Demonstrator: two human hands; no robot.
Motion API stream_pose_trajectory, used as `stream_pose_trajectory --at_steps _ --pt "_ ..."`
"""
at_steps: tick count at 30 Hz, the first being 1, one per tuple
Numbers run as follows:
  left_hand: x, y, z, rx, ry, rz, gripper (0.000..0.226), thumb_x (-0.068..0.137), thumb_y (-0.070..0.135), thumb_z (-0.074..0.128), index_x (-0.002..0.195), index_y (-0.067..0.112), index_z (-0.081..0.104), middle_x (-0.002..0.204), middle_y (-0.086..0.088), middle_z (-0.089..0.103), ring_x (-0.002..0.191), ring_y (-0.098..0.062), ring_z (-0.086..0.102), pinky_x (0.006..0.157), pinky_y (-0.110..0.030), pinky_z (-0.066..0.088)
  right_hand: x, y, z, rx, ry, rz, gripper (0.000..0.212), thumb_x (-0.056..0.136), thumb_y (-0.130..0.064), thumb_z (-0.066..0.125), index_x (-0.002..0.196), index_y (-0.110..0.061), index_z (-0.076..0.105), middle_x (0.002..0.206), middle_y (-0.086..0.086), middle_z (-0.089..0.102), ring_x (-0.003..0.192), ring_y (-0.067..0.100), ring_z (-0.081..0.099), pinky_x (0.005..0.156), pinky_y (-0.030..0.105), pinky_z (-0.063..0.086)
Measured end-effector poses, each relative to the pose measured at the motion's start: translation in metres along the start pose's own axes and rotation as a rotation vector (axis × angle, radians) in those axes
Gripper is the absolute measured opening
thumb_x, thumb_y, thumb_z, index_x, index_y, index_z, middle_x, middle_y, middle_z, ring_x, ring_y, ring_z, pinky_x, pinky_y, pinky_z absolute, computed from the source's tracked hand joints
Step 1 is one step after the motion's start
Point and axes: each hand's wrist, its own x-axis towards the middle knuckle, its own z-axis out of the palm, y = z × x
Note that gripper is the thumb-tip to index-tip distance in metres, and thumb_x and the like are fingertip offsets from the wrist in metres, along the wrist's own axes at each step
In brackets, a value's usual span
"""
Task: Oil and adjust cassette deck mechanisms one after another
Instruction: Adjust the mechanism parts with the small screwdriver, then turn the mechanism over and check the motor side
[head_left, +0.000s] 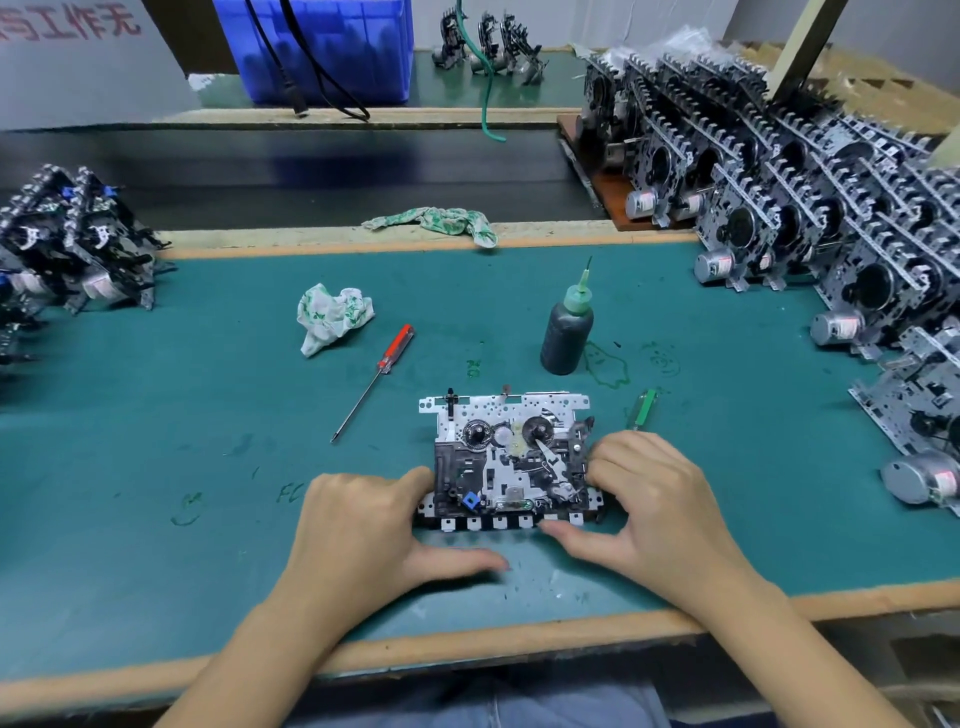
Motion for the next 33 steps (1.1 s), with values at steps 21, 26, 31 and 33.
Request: stream_pose_trajectory --at_steps 21,26,31,33 --pt "0.0 0.008 0.0 -0.013 -0.043 -0.062 0.068 0.055 0.086 0.046 0.05 0.021 0.029 0.029 0.001 0.03 0.026 -0.021 0.036 0.036 -0.02 0.025 0.003 -0.007 -0.004 -0.014 0.021 0.053 0.051 0.069 -0.062 0.061 0.058 -0.014 0.047 0.062 -0.008 0.041 0.062 0.013 0.039 0.059 0.022 0.032" --pt "-0.002 0.006 -0.001 -0.016 -0.064 -0.1 0.069 0.055 0.088 0.045 0.052 0.021 0.03 0.029 0.002 0.03 0.026 -0.022 0.037 0.036 -0.023 0.028 0.003 -0.006 -0.006 -0.059 -0.033 -0.005 0.047 0.077 -0.055 0.058 0.059 -0.012 0.05 0.063 -0.002 0.049 0.059 0.017 0.044 0.057 0.025 0.036" --pt "-0.002 0.008 -0.007 -0.1 -0.052 -0.144 0.061 0.064 0.085 0.042 0.051 0.026 0.039 0.03 0.001 0.035 0.029 -0.022 0.04 0.036 -0.024 0.036 0.007 -0.009 -0.014 0.147 -0.102 0.029 0.044 0.081 -0.051 0.054 0.067 -0.009 0.052 0.07 -0.006 0.042 0.064 0.013 0.036 0.059 0.026 0.033" --pt "-0.003 0.01 -0.011 -0.178 0.02 -0.128 0.048 0.063 0.073 0.052 0.051 0.027 0.04 0.031 0.0 0.034 0.032 -0.023 0.036 0.041 -0.017 0.033 0.008 -0.013 -0.017 0.295 -0.108 0.092 0.047 0.086 -0.048 0.051 0.064 -0.007 0.047 0.065 -0.001 0.039 0.06 0.017 0.035 0.055 0.032 0.033"
